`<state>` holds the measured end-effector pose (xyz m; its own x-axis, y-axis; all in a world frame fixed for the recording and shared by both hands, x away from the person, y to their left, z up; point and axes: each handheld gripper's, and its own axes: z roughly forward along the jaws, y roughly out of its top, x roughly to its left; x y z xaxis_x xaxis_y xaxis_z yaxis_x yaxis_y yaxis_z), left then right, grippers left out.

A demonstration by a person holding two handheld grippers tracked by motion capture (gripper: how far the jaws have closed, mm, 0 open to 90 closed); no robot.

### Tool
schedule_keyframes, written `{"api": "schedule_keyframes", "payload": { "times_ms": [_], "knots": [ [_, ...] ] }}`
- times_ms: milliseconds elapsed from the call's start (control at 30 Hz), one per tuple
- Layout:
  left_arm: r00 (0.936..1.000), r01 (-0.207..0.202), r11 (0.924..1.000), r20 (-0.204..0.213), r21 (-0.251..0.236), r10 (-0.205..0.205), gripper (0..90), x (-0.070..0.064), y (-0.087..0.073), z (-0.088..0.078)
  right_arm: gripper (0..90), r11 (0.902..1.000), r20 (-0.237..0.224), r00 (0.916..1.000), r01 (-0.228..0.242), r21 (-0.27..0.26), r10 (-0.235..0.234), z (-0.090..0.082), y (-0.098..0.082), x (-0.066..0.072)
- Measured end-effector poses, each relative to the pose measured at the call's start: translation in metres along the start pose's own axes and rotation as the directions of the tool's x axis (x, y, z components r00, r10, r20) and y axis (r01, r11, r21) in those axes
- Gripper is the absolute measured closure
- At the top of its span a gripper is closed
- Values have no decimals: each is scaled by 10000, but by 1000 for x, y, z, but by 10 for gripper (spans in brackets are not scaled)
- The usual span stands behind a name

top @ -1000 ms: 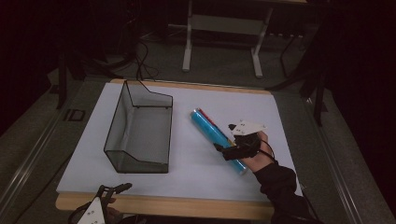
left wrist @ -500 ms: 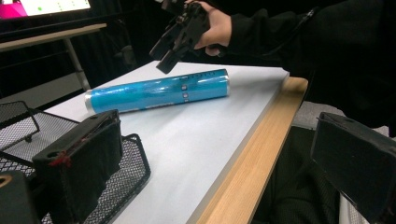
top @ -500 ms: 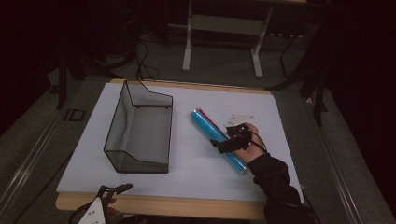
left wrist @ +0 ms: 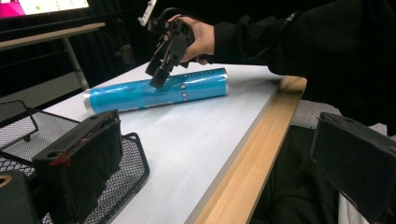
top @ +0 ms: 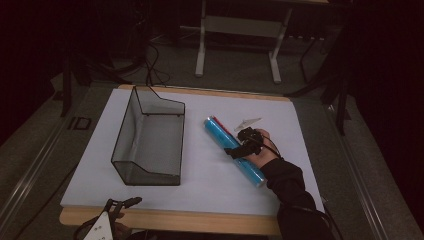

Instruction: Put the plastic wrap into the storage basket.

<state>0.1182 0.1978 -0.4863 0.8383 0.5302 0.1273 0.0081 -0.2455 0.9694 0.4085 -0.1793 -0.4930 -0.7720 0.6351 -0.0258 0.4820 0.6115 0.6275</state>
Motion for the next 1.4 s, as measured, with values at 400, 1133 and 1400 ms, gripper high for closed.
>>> {"api": "schedule_keyframes", "payload": {
  "times_ms": [400,1133,1400],
  "knots": [
    [10000,-28,10000,-44,70,28,27,0,0,1,222,9905,-76,9990,-425,1310,439,21,2,-8],
    [10000,25,10000,7,74,-25,27,0,0,1,284,9060,6,9941,-988,4116,1081,53,24,-4],
    [10000,13,10000,-3,84,-13,27,0,0,1,309,9045,381,9863,-1625,3944,1605,51,25,-2]
  ]
}}
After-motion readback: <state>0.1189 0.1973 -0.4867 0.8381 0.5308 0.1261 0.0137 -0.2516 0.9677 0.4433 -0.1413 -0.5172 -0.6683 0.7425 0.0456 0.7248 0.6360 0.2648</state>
